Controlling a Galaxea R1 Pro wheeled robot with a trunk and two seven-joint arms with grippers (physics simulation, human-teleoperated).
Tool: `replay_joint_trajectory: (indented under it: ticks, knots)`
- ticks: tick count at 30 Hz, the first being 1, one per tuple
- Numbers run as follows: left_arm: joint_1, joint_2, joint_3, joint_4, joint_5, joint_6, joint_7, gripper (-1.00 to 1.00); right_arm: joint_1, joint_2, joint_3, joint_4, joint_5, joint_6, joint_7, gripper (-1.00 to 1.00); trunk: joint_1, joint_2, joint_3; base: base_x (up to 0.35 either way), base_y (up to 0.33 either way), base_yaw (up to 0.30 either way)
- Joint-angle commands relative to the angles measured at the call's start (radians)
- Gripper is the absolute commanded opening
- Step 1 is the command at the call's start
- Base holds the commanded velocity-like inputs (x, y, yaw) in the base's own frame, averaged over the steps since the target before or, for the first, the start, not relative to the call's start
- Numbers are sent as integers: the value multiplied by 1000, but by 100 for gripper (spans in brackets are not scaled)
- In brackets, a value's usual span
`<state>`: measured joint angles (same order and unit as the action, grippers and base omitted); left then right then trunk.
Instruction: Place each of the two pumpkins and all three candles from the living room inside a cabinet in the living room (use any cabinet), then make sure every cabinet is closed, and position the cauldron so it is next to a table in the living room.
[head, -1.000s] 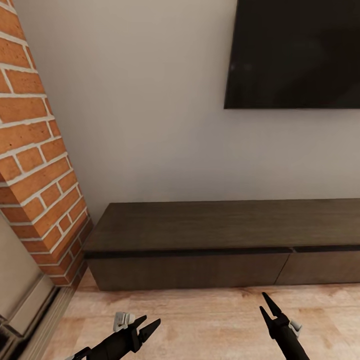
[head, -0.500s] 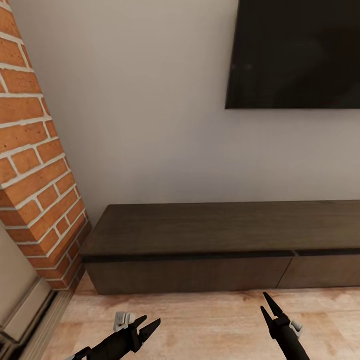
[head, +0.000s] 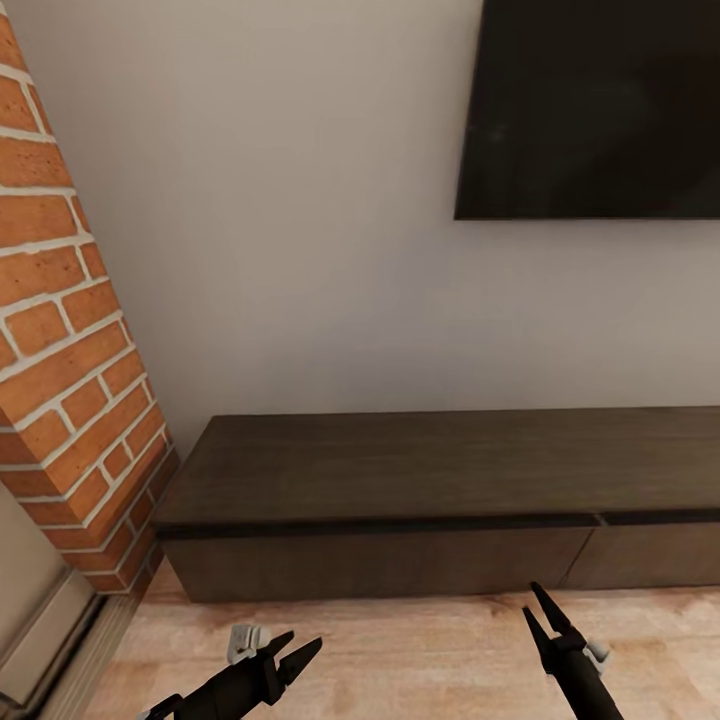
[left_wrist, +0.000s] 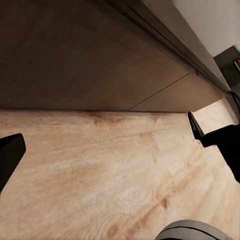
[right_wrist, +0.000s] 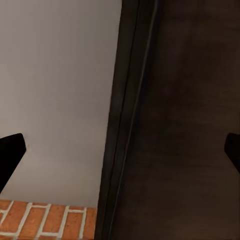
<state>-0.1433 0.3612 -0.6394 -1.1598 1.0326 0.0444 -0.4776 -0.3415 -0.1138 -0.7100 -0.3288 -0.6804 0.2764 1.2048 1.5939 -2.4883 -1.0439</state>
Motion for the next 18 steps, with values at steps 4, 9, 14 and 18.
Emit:
replay_joint_trajectory:
  ticks: [4,9,14,18]
  knots:
    - [-1,1,-2,0,10,5,-2,100,-1,-6,-1,2,-4,11,46,100,0,0,-1,19,0,0]
    - [-1,1,-2,0,11,4,-1,100,-1,-9,-2,2,-4,12,59,100,0,0,-1,29,0,0]
    - [-1,1,-2,0,11,3,-1,100,-1,-10,-2,2,-4,12,62,100,0,0,-1,91,0,0]
    - [-1,1,-2,0,11,3,-1,100,-1,-10,-2,2,-4,12,62,100,0,0,-1,27,0,0]
